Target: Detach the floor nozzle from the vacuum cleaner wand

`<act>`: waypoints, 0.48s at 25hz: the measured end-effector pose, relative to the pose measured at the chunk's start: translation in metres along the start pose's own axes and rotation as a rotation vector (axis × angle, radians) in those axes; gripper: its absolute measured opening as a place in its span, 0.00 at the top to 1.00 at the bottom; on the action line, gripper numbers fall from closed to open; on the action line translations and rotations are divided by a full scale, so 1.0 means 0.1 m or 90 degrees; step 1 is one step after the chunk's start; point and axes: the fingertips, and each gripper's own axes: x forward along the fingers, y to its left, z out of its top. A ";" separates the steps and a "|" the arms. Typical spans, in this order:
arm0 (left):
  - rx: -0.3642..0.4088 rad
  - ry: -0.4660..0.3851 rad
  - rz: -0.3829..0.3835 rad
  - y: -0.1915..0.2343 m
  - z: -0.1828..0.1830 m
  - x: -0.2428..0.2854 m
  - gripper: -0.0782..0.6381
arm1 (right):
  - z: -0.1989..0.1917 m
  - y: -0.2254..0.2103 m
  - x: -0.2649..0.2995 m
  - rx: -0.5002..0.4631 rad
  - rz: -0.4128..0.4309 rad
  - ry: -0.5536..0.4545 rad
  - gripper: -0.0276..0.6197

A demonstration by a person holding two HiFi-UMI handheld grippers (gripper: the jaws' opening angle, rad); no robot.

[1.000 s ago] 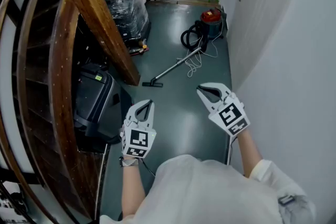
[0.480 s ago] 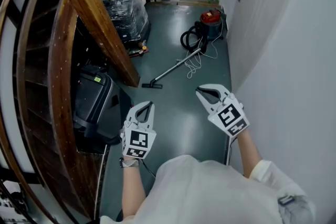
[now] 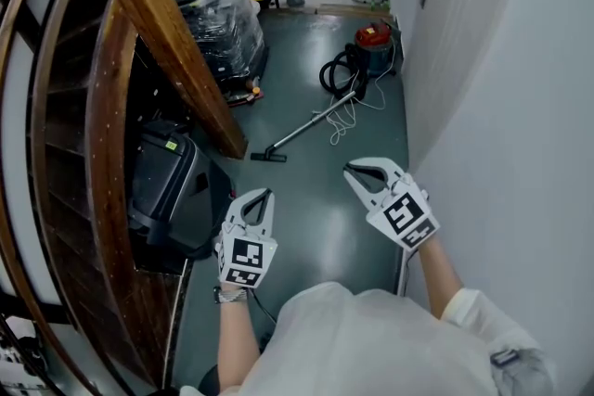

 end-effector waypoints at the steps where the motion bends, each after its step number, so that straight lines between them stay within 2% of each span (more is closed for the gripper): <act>1: 0.000 0.001 0.000 -0.03 0.01 0.01 0.90 | -0.01 0.00 -0.01 -0.004 0.001 0.001 0.91; 6: -0.008 0.008 0.002 -0.16 0.01 0.02 0.90 | -0.05 -0.02 -0.11 -0.005 0.004 0.004 0.91; 12: -0.016 0.018 0.007 -0.33 -0.02 -0.01 0.90 | -0.18 0.10 -0.24 -0.011 0.034 0.014 0.91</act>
